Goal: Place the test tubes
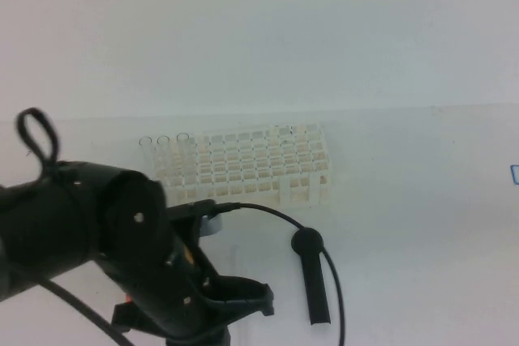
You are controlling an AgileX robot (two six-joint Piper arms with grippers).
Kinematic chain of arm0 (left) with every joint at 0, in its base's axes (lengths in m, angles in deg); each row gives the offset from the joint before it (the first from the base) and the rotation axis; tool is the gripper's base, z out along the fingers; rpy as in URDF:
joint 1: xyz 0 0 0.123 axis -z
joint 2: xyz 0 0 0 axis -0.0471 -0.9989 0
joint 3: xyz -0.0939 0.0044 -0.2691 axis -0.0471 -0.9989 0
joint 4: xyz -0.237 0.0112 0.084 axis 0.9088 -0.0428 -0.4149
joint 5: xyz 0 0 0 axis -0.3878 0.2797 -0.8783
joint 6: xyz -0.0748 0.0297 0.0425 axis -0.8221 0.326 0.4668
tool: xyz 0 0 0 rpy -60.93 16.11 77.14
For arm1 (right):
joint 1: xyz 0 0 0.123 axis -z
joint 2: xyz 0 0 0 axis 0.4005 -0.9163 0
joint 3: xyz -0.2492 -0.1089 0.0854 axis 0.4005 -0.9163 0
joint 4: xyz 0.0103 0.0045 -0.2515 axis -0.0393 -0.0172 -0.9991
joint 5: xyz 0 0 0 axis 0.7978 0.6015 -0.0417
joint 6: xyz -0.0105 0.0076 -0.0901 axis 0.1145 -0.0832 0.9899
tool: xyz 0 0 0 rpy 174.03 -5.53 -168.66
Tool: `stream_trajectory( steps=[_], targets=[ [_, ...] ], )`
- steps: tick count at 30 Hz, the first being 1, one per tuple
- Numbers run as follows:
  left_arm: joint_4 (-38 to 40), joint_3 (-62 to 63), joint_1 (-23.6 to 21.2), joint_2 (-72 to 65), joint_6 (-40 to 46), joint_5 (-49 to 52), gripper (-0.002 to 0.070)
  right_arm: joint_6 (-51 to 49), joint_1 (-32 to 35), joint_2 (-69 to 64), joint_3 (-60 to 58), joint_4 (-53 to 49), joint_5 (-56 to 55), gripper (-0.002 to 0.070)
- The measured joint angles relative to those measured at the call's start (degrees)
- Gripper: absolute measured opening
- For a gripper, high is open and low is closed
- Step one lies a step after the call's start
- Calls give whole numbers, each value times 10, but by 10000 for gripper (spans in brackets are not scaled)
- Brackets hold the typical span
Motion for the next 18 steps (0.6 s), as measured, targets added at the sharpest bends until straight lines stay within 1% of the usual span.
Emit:
stream_trajectory(
  steps=[2,4,5,6,7,10,13,16,18],
  targets=[
    [-43,18,20,-12,-36,-2,95,0,-4,0,0,-4,0,-1],
    [-103,41,31,-31,-93,13,169,0,-5,0,0,-5,0,-1],
    [-119,51,34,-43,-109,20,214,0,-9,0,0,-7,0,-1],
    [-131,64,36,-56,-106,13,260,0,-13,0,0,-11,0,-1],
    [-136,74,38,-68,-129,31,306,0,-17,0,0,-14,0,-1],
    [-136,96,41,-101,-129,30,407,-3,-29,0,0,-22,0,-1],
    [-133,102,42,-125,-129,20,444,-6,-36,0,0,-30,0,-1],
    [-151,102,49,-150,-136,13,443,-7,-38,0,0,-38,0,-1],
    [-147,102,49,-161,-144,-2,443,-7,-39,0,0,-42,0,-1]
  ],
)
